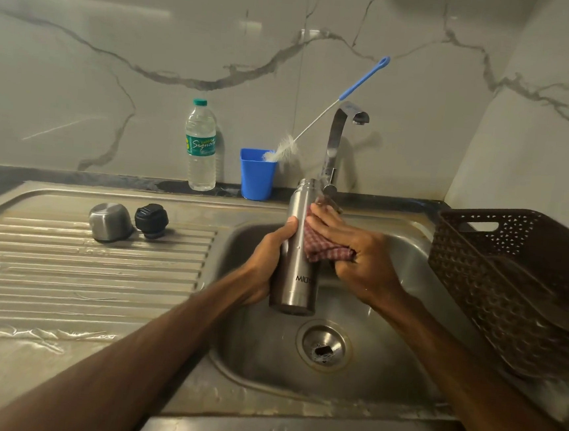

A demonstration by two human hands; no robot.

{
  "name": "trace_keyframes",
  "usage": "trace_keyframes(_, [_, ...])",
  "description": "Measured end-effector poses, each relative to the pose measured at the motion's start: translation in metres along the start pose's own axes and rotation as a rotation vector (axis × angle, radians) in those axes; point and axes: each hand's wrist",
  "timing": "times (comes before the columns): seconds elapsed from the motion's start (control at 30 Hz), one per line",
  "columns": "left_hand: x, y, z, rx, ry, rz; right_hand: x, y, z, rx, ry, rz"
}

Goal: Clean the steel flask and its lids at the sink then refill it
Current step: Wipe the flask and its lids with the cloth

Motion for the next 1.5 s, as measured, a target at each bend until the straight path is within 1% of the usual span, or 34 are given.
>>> trace_keyframes(0.07, [0.001,0.000,-0.001,-0.010,0.001,-0.014,-0.004,0.001,0.001,-0.022,0.004,-0.002])
trace_keyframes(0.17, [0.002,0.005,-0.003,-0.103,-0.006,-0.032,-0.008,0.001,0.006,-0.063,0.153,0.122])
trace_keyframes(0.2, [0.001,0.006,-0.004,-0.138,0.006,-0.030,-0.007,0.000,0.007,-0.055,0.173,0.144])
trace_keyframes(0.23, [0.000,0.006,-0.005,-0.161,0.018,-0.032,-0.006,0.000,0.007,-0.029,0.155,0.140])
trace_keyframes(0.3, [0.000,0.005,-0.005,-0.174,0.037,-0.021,-0.004,0.000,0.005,0.027,0.057,0.062])
trace_keyframes(0.37, [0.000,0.002,-0.005,-0.187,0.032,-0.014,-0.005,0.000,0.007,0.016,-0.001,0.008])
trace_keyframes(0.4, [-0.001,0.001,-0.006,-0.199,0.024,-0.028,-0.007,-0.001,0.010,-0.006,0.010,0.017])
trace_keyframes(0.47, [0.000,0.001,-0.006,-0.248,0.011,-0.069,-0.008,-0.003,0.017,-0.060,0.100,0.084])
trace_keyframes(0.53, [0.002,0.005,-0.006,-0.293,0.018,-0.114,-0.007,-0.007,0.022,-0.067,0.189,0.145])
trace_keyframes(0.57, [0.001,0.006,-0.006,-0.301,0.025,-0.120,-0.006,-0.007,0.022,-0.056,0.200,0.153])
trace_keyframes(0.7, [0.003,0.002,-0.004,-0.314,0.033,-0.128,-0.005,-0.008,0.011,-0.013,0.064,0.044])
trace_keyframes(0.73, [0.002,0.000,-0.004,-0.323,0.024,-0.140,-0.005,-0.009,0.012,-0.017,0.055,0.039])
trace_keyframes(0.8, [0.005,0.002,-0.001,-0.336,0.023,-0.150,-0.006,-0.011,0.018,-0.042,0.106,0.084])
trace_keyframes(0.9, [0.004,0.006,-0.001,-0.323,0.019,-0.174,-0.005,-0.012,0.029,-0.092,0.239,0.158])
trace_keyframes(0.93, [0.004,0.006,-0.001,-0.324,0.019,-0.166,-0.003,-0.012,0.029,-0.108,0.249,0.157])
trace_keyframes(1.07, [0.005,0.000,0.000,-0.321,0.016,-0.120,-0.004,-0.008,0.022,-0.069,0.113,0.028])
trace_keyframes(1.13, [0.006,-0.002,0.000,-0.298,-0.007,-0.128,-0.006,-0.009,0.020,-0.071,0.097,0.034])
trace_keyframes(1.23, [0.006,0.001,0.001,-0.285,-0.052,-0.195,-0.006,-0.015,0.027,-0.104,0.188,0.122])
trace_keyframes(1.37, [0.007,0.005,0.002,-0.271,-0.063,-0.228,-0.003,-0.017,0.035,-0.292,0.334,0.203])
trace_keyframes(1.43, [0.007,0.003,0.002,-0.246,-0.070,-0.198,-0.004,-0.015,0.031,-0.275,0.326,0.185])
trace_keyframes(1.5, [0.007,-0.001,0.002,-0.212,-0.082,-0.163,-0.004,-0.016,0.024,-0.205,0.267,0.154])
Point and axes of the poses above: each hand's wrist, its own x-axis away from the middle knuckle, its own y-axis out of the palm, z = x × y, and after that the axes turned 10 degrees about -z, right-handed
